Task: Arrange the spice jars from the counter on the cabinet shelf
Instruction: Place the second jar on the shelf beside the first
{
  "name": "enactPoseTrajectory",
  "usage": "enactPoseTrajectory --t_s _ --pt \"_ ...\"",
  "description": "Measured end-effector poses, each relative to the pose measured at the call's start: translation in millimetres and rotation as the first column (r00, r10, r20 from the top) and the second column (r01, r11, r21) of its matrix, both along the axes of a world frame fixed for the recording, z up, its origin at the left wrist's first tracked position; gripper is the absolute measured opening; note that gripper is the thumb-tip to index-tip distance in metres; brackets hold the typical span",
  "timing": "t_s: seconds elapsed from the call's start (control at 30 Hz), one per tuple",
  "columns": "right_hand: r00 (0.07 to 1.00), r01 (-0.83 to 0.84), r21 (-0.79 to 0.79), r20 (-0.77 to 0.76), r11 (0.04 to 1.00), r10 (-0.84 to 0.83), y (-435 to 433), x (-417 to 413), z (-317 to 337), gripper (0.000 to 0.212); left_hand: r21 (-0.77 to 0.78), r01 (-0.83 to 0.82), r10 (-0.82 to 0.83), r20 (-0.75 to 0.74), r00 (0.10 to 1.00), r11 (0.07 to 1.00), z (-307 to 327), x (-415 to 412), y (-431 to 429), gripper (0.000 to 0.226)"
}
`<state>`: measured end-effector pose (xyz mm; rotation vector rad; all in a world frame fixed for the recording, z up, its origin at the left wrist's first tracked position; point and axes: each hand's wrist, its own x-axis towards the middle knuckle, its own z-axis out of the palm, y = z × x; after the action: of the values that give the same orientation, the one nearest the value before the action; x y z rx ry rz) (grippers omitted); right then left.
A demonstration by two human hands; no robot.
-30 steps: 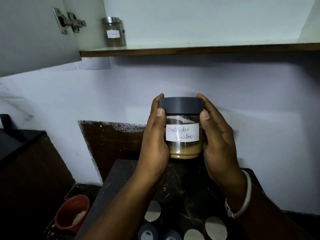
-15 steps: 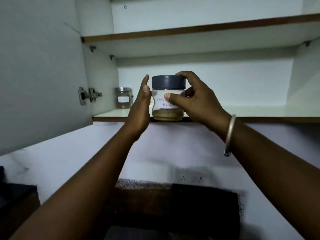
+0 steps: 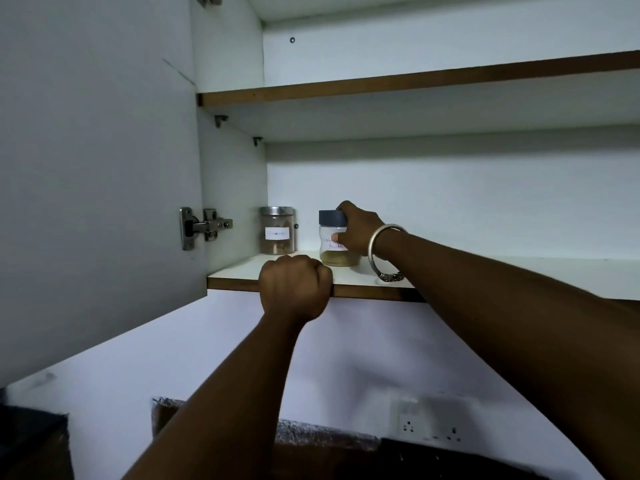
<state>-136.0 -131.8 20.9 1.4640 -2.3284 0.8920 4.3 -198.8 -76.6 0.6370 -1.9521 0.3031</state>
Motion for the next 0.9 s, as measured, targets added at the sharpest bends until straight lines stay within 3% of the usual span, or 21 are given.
enactPoseTrajectory --t_s 0.27,0.57,0.63,0.67,0.7,0.77,0.8,0.83,0.87,0.9 --pt "0.999 0.005 0.058 -0.053 0.998 -0.002 -97.6 -19.9 2.8 0.038 -0.066 -0.021 0.019 -0.027 0.999 0.998 -4.9 -6.6 -14.2 0.043" --pt "0.998 0.031 0.137 -0.065 0.990 -0.023 -121.5 -29.7 10.0 0.045 -0.112 0.019 -0.025 -0.060 0.998 0.994 -5.8 -7.6 -15.1 0.041" --pt "0.986 0.069 0.162 -0.158 0.984 -0.043 -123.9 -31.4 7.2 0.053 -0.112 0.012 -0.018 -0.053 0.998 0.994 -5.2 -7.4 -15.0 0.040" --pt "0.991 0.065 0.169 -0.124 0.983 -0.044 -123.6 -25.0 6.4 0.061 -0.111 0.007 -0.014 -0.056 0.998 0.994 -5.5 -7.7 -15.0 0.041" --pt "0.996 0.021 0.099 0.079 0.995 -0.029 -119.6 -15.8 3.2 0.072 -0.104 0.010 -0.016 -0.059 0.998 0.994 -5.8 -7.3 -14.1 0.043" --pt "0.842 0.034 -0.060 0.540 0.998 0.003 -114.0 -9.0 -0.9 0.100 -0.086 0.018 -0.023 -0.057 0.998 0.996 -5.5 -6.5 -13.4 0.046" --pt "0.893 0.030 0.028 0.449 0.999 -0.039 -104.1 -12.1 1.3 0.109 -0.078 0.014 -0.018 -0.048 0.999 0.997 -5.1 -6.6 -13.3 0.047" --pt "0.964 0.041 0.210 0.247 0.977 -0.094 -82.9 -12.5 5.5 0.110 -0.069 0.008 -0.010 -0.033 0.999 0.998 -3.5 -7.1 -14.0 0.048" --pt "0.988 0.135 0.395 0.019 0.909 -0.156 -61.5 -10.8 8.3 0.104 -0.064 0.010 -0.011 -0.020 1.000 0.998 -2.4 -7.0 -12.9 0.049" --pt "0.981 0.192 0.508 -0.113 0.840 -0.156 -43.8 -6.8 9.6 0.089 -0.062 0.015 -0.016 -0.005 1.000 0.998 -3.4 -5.9 -14.4 0.049"
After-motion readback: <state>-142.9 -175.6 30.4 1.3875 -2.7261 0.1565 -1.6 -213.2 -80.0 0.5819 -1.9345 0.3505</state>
